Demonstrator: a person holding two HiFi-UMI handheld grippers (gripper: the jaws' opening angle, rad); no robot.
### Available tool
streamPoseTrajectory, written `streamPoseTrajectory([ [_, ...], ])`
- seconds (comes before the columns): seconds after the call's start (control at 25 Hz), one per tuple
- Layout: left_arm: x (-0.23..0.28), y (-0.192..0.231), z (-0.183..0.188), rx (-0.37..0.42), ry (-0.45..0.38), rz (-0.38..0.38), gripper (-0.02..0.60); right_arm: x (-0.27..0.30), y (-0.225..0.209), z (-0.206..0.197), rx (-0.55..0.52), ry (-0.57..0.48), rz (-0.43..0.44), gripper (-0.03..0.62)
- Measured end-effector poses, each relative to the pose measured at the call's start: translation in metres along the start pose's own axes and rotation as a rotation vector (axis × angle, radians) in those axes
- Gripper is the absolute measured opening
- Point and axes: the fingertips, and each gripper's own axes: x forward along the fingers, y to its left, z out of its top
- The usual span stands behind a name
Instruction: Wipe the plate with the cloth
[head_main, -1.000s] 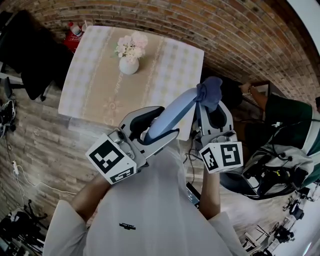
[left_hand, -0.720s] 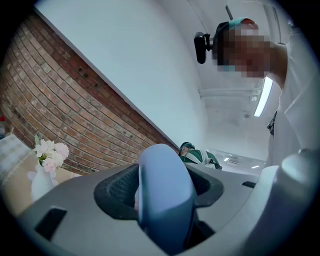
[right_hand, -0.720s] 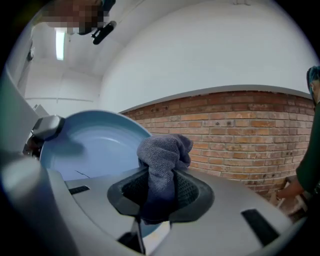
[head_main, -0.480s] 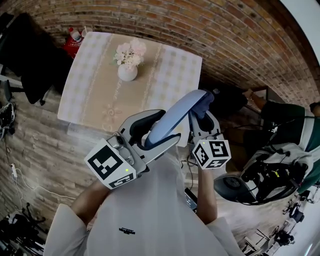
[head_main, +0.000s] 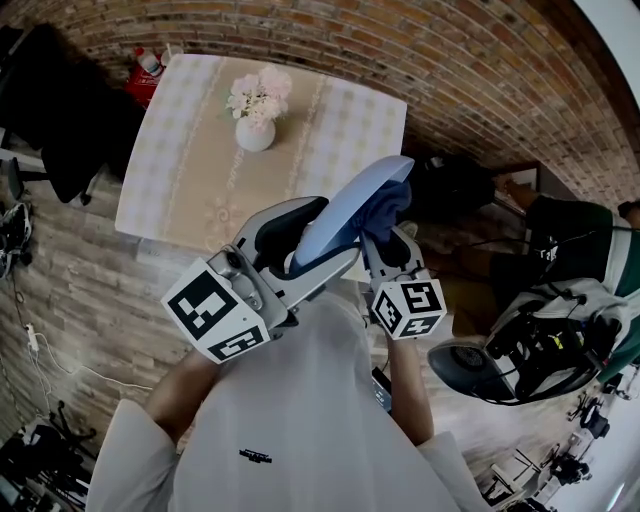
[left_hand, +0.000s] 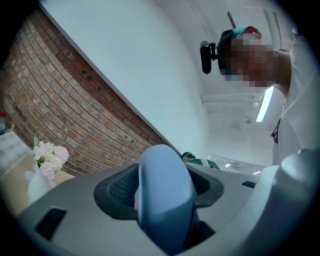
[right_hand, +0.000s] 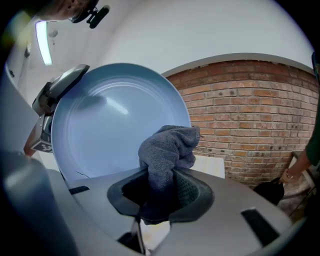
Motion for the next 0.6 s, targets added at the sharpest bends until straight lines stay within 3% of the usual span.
streamPoseTrajectory([
  [0.6, 0.000, 0.028, 0.009, -0.043, -0.042, 0.060, 0.265, -0.002, 0.071, -0.018, 0.071, 0.040, 0.150, 0.124],
])
